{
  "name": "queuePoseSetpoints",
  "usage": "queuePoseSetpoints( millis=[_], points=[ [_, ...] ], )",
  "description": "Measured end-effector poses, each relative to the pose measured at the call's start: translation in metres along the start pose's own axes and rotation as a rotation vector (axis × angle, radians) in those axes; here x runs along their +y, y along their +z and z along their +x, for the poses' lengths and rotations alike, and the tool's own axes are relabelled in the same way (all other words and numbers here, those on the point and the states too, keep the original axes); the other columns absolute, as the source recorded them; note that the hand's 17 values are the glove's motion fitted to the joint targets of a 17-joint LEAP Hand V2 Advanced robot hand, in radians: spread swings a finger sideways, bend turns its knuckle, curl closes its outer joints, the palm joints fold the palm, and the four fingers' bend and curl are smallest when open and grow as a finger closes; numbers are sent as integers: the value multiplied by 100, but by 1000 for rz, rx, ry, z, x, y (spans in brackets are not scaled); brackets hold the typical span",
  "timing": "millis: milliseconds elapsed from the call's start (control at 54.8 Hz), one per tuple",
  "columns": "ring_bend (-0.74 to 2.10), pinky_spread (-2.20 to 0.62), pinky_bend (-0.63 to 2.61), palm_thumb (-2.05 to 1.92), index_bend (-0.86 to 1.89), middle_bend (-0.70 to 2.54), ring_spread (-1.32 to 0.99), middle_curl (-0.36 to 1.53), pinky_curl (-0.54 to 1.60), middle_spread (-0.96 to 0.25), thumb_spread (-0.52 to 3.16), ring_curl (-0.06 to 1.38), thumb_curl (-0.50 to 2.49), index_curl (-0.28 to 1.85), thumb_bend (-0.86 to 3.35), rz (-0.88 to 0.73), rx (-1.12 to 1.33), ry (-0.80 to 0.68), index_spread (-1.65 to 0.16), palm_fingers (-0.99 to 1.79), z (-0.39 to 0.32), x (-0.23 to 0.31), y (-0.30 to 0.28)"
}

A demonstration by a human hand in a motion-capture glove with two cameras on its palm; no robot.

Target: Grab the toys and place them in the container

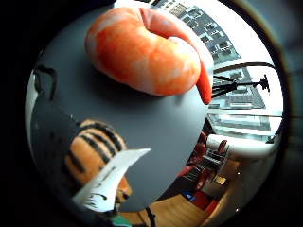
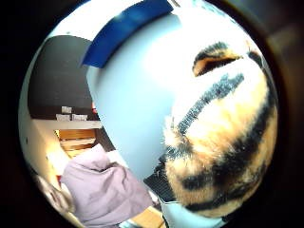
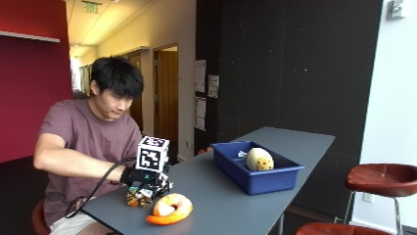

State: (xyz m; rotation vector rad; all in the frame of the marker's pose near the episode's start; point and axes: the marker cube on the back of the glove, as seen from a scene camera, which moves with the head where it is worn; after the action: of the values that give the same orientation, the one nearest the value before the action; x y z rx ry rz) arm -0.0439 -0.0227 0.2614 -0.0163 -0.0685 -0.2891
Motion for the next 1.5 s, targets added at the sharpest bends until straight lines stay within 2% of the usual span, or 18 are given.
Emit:
queuePoseSetpoints(
  millis=[91, 201, 310, 474, 565, 675, 821, 912, 985, 1040, 1094, 1113, 1149, 1167, 1186, 1277, 1368, 1496],
  points=[
    [152, -38, 122, 35, 49, 101, -33, 68, 50, -22, 103, 70, 50, 18, 6, -119, -65, -6, -30, 115, 6, -10, -19],
    [153, -39, 122, 38, 60, 103, -32, 71, 51, -20, 96, 69, 55, 22, 5, -93, -147, 33, -31, 114, 3, -21, -56],
    [155, -40, 123, 40, 67, 104, -31, 73, 53, -18, 92, 69, 59, 26, 3, -16, -173, 31, -31, 112, -17, -37, -116],
    [158, -40, 123, 42, 72, 105, -30, 76, 55, -17, 88, 68, 65, 31, 0, 116, -82, -23, -31, 109, -77, -69, -192],
    [160, -40, 124, 42, 73, 106, -30, 78, 57, -16, 87, 67, 67, 33, -1, 208, 103, -191, -30, 108, -108, -100, -227],
    [161, -40, 124, 42, 73, 106, -29, 79, 58, -15, 86, 67, 70, 37, -1, 326, 81, -149, -30, 107, -176, -148, -257],
    [163, -41, 124, 41, 72, 106, -29, 81, 60, -15, 85, 66, 73, 41, -2, 368, 121, -190, -30, 106, -256, -207, -248],
    [163, -41, 124, 41, 71, 107, -29, 82, 60, -15, 85, 65, 74, 44, -2, 342, 38, -211, -30, 105, -293, -233, -231],
    [165, -40, 125, 41, 69, 104, -29, 82, 61, -17, 84, 65, 76, 46, -1, 215, 127, -219, -30, 101, -305, -249, -207],
    [166, -40, 124, 40, 67, 103, -29, 83, 61, -19, 84, 65, 76, 49, -2, 56, 147, -142, -30, 98, -315, -259, -187],
    [159, -38, 120, 14, 47, 85, -28, 77, 60, -20, 101, 63, 66, 47, -12, -96, 57, -122, -27, 50, -322, -265, -171],
    [153, -35, 122, 7, 39, 75, -28, 75, 62, -19, 103, 63, 63, 47, -12, -129, 25, -127, -24, 18, -322, -266, -167],
    [144, -30, 127, -1, 32, 60, -25, 70, 64, -17, 106, 63, 59, 49, -11, -160, 6, -143, -20, -16, -319, -269, -160],
    [128, -24, 129, -6, 24, 51, -20, 66, 63, -13, 106, 58, 56, 45, -12, -161, 12, -151, -18, -42, -318, -270, -158],
    [119, -21, 128, -8, 20, 46, -18, 63, 59, -12, 106, 55, 55, 42, -11, -157, 16, -155, -18, -45, -318, -272, -156],
    [91, -10, 119, -11, 10, 28, -11, 54, 50, -6, 108, 40, 48, 32, -10, -133, 25, -152, -15, -39, -316, -280, -153],
    [77, -4, 107, -12, 8, 20, -7, 49, 45, -4, 109, 33, 42, 29, -9, -116, 113, -25, -16, -33, -308, -291, -148],
    [67, 0, 99, -11, 6, 15, -4, 45, 41, -2, 111, 29, 36, 25, -8, -90, 14, -176, -16, -28, -312, -294, -151]
  ],
)
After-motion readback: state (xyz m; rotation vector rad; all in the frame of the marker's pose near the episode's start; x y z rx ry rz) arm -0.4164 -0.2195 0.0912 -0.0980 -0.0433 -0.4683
